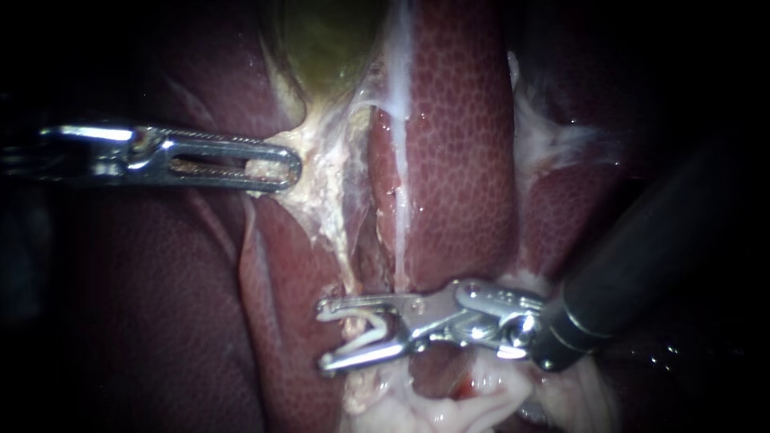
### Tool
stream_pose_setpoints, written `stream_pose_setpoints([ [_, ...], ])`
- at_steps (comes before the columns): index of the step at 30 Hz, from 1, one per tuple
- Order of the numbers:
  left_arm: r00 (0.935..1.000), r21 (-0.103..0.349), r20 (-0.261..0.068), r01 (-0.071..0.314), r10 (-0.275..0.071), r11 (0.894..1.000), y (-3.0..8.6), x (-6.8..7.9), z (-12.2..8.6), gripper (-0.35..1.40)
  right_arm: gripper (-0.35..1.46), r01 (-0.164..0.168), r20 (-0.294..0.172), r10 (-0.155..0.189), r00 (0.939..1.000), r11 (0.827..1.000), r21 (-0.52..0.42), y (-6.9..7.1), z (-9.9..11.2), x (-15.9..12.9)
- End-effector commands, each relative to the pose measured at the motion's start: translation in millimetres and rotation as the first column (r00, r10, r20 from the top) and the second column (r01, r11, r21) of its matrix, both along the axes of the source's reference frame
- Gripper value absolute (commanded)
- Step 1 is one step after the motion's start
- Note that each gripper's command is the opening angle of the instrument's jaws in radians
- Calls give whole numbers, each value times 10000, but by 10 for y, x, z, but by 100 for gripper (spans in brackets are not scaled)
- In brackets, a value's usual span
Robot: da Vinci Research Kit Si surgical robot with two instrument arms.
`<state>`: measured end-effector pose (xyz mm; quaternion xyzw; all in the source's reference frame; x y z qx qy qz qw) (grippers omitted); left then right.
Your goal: Clipping first clip left tube
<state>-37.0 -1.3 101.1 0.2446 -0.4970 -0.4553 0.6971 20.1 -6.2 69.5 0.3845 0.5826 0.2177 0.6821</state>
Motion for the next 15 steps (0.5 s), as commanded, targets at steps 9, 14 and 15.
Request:
stream_pose_setpoints([
  [9, 10000, 1, 5, -4, 4, 10000, 0, 0, 0, -35, 57, -320, 149, 319, 9994, 9995, 70, 38, -22, -38],
  [14, 10000, 1, 5, -5, 4, 10000, 0, 0, 0, -35, 57, -366, 174, 366, 9992, 9993, -4, 40, -16, -37],
  [15, 10000, 1, 5, -5, 5, 10000, 0, 0, 0, -35, 57, -372, 181, 373, 9991, 9993, -19, 39, -14, -35],
])
